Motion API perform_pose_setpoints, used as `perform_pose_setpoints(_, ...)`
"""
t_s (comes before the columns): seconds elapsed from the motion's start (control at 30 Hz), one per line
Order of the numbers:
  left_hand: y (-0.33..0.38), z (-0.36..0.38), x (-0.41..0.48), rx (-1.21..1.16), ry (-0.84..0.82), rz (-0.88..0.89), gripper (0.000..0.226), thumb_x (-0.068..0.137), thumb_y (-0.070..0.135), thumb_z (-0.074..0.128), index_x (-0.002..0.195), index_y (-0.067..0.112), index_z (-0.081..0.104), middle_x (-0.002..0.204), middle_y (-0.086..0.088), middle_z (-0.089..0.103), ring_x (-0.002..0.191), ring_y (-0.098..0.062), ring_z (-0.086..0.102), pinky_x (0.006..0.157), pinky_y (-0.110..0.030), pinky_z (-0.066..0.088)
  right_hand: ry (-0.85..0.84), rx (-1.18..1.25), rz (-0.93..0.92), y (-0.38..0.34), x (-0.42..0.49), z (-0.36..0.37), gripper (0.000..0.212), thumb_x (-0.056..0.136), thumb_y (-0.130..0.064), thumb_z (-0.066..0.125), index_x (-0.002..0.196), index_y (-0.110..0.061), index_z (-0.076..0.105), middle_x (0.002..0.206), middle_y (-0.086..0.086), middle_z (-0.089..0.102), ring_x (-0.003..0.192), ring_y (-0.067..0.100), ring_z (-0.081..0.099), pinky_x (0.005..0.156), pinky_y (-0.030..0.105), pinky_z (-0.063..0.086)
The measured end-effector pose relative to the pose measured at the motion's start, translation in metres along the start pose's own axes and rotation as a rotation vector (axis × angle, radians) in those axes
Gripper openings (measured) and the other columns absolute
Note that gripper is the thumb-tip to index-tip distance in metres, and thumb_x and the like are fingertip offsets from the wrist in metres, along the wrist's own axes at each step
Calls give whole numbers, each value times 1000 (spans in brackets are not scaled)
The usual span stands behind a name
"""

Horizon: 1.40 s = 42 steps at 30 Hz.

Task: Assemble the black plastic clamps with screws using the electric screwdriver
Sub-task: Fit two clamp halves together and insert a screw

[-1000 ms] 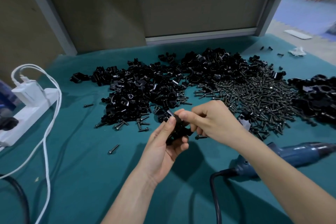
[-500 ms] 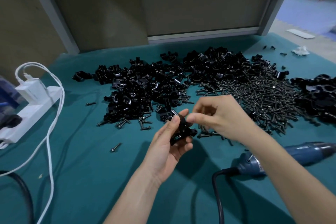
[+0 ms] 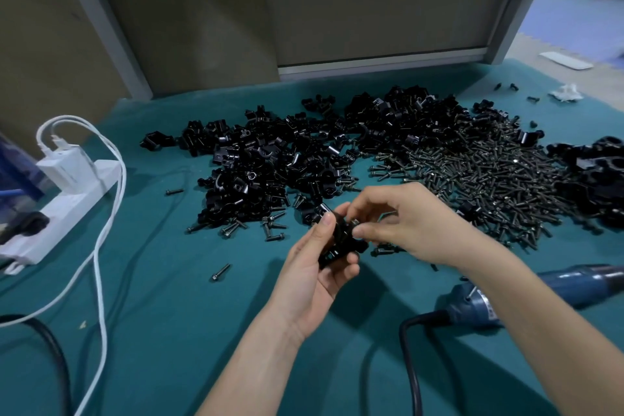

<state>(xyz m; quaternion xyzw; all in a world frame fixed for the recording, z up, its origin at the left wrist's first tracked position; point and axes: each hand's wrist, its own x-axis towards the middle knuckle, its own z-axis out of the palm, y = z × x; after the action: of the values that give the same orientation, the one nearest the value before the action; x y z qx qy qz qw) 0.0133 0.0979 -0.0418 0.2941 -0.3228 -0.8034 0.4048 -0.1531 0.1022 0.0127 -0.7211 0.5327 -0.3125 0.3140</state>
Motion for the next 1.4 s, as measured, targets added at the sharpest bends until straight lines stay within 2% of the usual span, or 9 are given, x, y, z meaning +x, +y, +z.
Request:
perform_pose_setpoints(0.1,-1,0,1,21,-6,8,44,65,51,71,100,25,78,82,-3,71,56,-9,59,52,-20,54,3,90,32,2,1,3,9,84,-8,72,85,-13,65,93,-7,73,71,15,67,69,35,59)
perform_pose_setpoints(0.3,-5,-1,4,163,120,106,43,64,55,71,88,20,79,78,1,67,58,-7,53,54,-20,50,105,65,109,-4,1,16,42,58,-52,79,86,-26,62,80,-4,69,74,19,64,77,37,55)
perform_pose_setpoints(0.43,-7,1,5,232,174,118,52,70,61,60,87,16,78,85,-8,72,64,-11,59,52,-22,49,152,263,222,-2,6,21,16,77,-17,78,81,-10,64,62,4,67,55,15,62,61,28,55)
perform_pose_setpoints(0.53,-7,3,4,265,167,149,38,76,53,59,86,22,79,84,-5,71,56,-7,52,50,-20,46,117,469,300,1,4,15,7,84,1,69,81,-3,64,60,9,63,54,15,58,58,21,51)
perform_pose_setpoints(0.7,0,1,4,45,149,129,25,80,22,62,98,15,77,90,-6,73,54,-7,53,52,-19,51,107,1002,336,9,-2,4,4,79,-2,65,83,-1,66,74,13,62,57,11,62,56,16,53)
perform_pose_setpoints(0.8,4,2,2,-79,91,146,26,76,12,62,96,12,78,94,-9,73,57,-7,59,60,-20,56,91,1114,292,12,-8,-1,19,71,-11,68,87,-1,68,79,11,68,60,9,63,56,15,54)
perform_pose_setpoints(0.93,8,2,1,-114,60,167,29,77,11,63,100,18,78,95,-8,73,62,-9,64,66,-22,58,142,1027,256,14,-11,0,19,72,-9,67,88,0,65,76,10,69,61,11,64,58,17,54)
perform_pose_setpoints(1.1,5,3,3,-35,79,166,25,73,13,65,93,14,80,95,-8,74,66,-9,65,66,-25,58,253,690,201,8,-8,3,3,81,0,67,83,-3,66,67,7,69,60,15,66,61,20,56)
perform_pose_setpoints(1.4,4,3,2,-33,40,137,18,73,18,68,85,11,80,81,-2,71,65,-7,64,68,-22,57,245,294,85,2,-6,2,16,87,0,67,79,-15,67,75,-3,70,64,15,71,63,19,55)
